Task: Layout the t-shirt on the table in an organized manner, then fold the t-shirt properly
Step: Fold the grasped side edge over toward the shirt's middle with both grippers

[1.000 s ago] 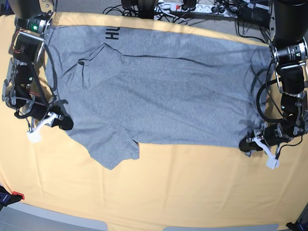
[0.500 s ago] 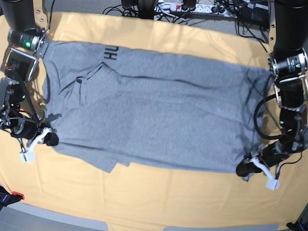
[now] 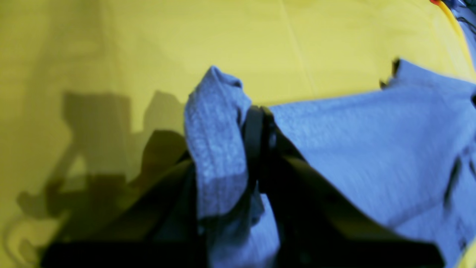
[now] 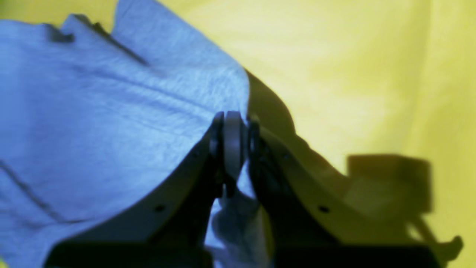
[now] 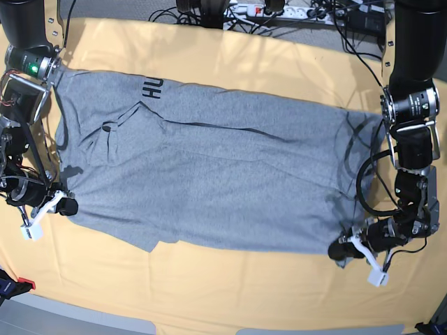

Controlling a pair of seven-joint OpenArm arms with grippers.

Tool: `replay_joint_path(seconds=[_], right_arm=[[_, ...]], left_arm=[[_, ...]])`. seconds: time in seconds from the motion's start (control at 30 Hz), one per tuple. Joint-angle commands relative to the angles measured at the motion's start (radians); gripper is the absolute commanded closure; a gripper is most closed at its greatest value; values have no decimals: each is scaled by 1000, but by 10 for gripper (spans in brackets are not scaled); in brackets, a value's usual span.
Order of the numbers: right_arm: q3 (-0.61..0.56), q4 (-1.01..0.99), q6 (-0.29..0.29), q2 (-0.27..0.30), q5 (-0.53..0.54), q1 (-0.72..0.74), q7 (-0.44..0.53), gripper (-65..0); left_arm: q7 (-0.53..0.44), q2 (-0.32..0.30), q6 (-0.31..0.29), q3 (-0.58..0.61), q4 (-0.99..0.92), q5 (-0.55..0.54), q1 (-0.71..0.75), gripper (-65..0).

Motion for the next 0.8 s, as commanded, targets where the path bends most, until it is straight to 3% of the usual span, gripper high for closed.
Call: replay_joint_path(seconds=[0.0,0.17,0.3,0.57,0.67,0.77], right_arm=[[5,14,6,23,45,31,4,0],[5,15,6,23,137,27,-109,0],[5,43,6,28,212,-9,-145,0],[5,290,6,29,206,-160,-143,0],[5,354,6,34,195,-205,-143,0],[5,375,6,37,146,-220,-119,0]], left_arm=[[16,-10,-9,-4,16,-67,-31,0],[249,-18,-9,-4,16,-356,-15,0],[372,-21,-9,-4,19,-486,-3,0],[460,-50,-9,-3,20,-624,1,0],[460,-73,-9,29,23,-724,2,0],[460,-99,-9,84,50,-753,2,0]])
